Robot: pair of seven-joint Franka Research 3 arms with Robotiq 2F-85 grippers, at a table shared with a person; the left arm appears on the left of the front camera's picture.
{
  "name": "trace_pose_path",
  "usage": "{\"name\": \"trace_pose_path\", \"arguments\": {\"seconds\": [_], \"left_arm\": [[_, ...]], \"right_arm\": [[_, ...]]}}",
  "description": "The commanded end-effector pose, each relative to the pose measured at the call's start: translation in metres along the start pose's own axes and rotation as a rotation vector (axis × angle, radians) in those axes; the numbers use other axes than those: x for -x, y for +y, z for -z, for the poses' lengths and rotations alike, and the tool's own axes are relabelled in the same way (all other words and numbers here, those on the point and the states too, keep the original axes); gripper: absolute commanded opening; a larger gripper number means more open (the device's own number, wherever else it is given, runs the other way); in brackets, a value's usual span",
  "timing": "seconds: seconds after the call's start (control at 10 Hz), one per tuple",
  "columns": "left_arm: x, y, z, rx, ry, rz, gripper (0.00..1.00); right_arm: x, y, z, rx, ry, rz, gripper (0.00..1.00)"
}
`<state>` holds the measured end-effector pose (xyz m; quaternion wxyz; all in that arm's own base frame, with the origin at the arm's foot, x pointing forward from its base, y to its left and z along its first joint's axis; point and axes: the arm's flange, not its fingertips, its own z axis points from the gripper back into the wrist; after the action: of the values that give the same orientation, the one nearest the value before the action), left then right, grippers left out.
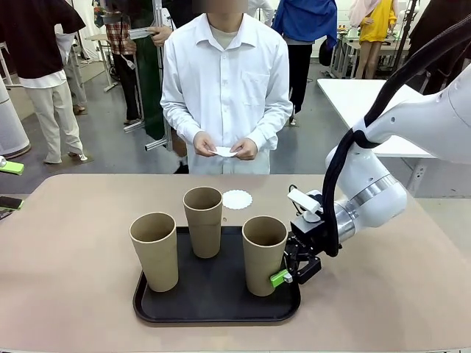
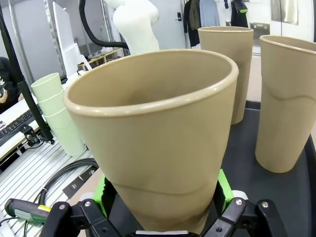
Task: Place coasters on the table and set cups on them.
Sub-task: Pick up one Reusable plastic cup and place it on a coaster set by the human.
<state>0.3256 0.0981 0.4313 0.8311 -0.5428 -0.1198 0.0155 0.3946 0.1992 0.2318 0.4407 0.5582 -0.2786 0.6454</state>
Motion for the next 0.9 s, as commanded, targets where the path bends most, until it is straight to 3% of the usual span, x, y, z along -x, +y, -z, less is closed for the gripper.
{"name": "trace_pose_path", "arguments": {"seconds": [0.0, 0.1, 0.2, 0.3, 0.4, 0.6, 0.7, 0.8], "left_arm": [[-0.002, 0.000, -0.001, 0.020, -0.015, 0.013, 1.00], [-0.002, 0.000, -0.001, 0.020, -0.015, 0.013, 1.00], [-0.002, 0.000, -0.001, 0.020, -0.015, 0.013, 1.00], [-0.002, 0.000, -0.001, 0.020, -0.015, 0.013, 1.00], [-0.002, 0.000, -0.001, 0.020, -0.015, 0.013, 1.00], [-0.002, 0.000, -0.001, 0.020, -0.015, 0.013, 1.00], [-0.002, 0.000, -0.001, 0.020, -0.015, 0.013, 1.00], [-0.002, 0.000, -0.001, 0.020, -0.015, 0.013, 1.00]], "right_arm": [[0.002, 0.002, 0.001, -0.012, -0.007, -0.042, 0.41], [0.002, 0.002, 0.001, -0.012, -0.007, -0.043, 0.41], [0.001, 0.002, 0.000, -0.008, -0.009, -0.048, 0.00], [0.001, 0.002, -0.002, -0.006, -0.009, -0.047, 0.36], [0.001, 0.003, -0.003, -0.003, -0.009, -0.051, 0.00], [-0.007, 0.010, -0.009, 0.068, 0.018, -0.024, 0.00], [-0.026, 0.020, -0.013, 0.088, 0.038, 0.060, 0.00], [-0.054, 0.034, -0.020, 0.125, 0.022, 0.033, 0.00]]}}
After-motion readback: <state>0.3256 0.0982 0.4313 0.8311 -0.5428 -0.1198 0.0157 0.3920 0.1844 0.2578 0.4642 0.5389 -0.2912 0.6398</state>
